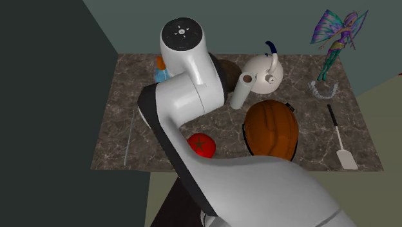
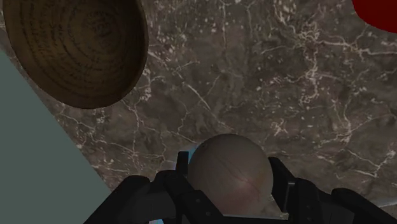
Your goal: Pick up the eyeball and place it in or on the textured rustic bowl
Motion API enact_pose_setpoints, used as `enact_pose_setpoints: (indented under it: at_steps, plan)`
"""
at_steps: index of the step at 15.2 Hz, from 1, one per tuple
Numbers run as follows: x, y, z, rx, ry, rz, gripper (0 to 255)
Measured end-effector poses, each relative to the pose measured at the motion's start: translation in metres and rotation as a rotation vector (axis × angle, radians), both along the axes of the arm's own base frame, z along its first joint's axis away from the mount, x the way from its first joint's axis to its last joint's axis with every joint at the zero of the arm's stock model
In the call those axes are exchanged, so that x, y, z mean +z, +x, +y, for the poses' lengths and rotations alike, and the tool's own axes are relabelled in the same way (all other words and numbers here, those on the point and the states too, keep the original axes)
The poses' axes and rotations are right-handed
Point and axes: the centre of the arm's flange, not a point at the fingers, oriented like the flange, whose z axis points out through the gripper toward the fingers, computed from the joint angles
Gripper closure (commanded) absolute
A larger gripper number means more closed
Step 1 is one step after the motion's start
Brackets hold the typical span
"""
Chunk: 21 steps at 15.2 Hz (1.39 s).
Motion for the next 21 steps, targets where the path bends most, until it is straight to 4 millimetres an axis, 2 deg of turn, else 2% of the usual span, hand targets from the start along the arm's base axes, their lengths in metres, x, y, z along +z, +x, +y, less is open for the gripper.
enact_pose_setpoints:
  at_steps: [7,14,17,21]
  plan:
    - [-0.005,-0.04,-0.086,0.0,0.001,0.0,255]
    - [-0.002,-0.071,-0.17,-0.001,0.001,0.001,255]
    - [-0.007,-0.082,-0.188,0.0,0.0,0.001,255]
    - [-0.027,-0.084,-0.191,0.001,-0.001,0.001,255]
